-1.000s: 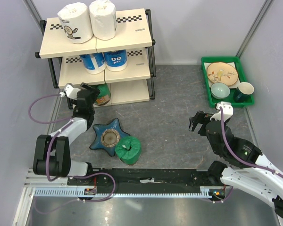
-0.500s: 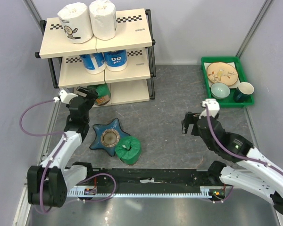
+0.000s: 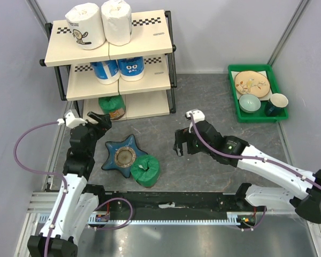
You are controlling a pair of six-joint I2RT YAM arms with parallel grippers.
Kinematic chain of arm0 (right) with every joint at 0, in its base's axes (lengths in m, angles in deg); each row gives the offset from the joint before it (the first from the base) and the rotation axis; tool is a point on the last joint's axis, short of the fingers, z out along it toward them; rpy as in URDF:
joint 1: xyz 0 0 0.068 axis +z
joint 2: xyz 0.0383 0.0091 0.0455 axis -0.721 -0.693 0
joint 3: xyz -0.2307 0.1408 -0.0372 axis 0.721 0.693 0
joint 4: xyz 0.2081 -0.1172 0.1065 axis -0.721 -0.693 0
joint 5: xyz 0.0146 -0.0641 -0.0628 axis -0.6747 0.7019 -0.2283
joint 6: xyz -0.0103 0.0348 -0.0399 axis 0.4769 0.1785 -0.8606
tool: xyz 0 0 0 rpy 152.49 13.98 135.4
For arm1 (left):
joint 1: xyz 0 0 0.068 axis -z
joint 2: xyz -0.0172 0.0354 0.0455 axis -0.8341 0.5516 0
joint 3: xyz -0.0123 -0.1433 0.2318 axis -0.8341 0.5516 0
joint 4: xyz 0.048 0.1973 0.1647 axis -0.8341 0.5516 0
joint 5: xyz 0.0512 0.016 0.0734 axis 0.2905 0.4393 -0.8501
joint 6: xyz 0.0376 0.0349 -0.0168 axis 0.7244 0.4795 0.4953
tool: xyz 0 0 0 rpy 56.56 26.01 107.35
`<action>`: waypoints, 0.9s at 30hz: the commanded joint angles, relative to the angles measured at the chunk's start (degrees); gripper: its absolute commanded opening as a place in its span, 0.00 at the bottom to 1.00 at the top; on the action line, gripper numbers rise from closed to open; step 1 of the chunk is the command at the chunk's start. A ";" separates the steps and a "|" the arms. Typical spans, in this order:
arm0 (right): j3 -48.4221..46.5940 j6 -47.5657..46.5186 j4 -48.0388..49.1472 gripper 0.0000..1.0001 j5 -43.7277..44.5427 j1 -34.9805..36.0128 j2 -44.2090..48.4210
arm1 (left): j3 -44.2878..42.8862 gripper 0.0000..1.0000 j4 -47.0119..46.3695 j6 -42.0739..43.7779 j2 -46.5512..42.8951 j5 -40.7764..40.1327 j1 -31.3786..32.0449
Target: Place and organize the paper towels onto the shelf
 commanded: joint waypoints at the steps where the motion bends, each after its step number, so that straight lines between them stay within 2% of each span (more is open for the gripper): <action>1: -3.52 1.55 4.81 0.97 -4.56 6.37 -4.52 | 0.97 0.89 3.81 4.43 -2.09 2.91 -0.25; 10: -7.83 3.92 6.48 0.98 -0.52 16.67 -13.93 | 0.97 0.89 4.16 5.04 -0.95 5.03 -0.25; 27: -13.98 3.84 6.92 0.96 0.54 18.26 -28.08 | 1.41 0.89 3.20 6.10 -1.04 5.99 -0.25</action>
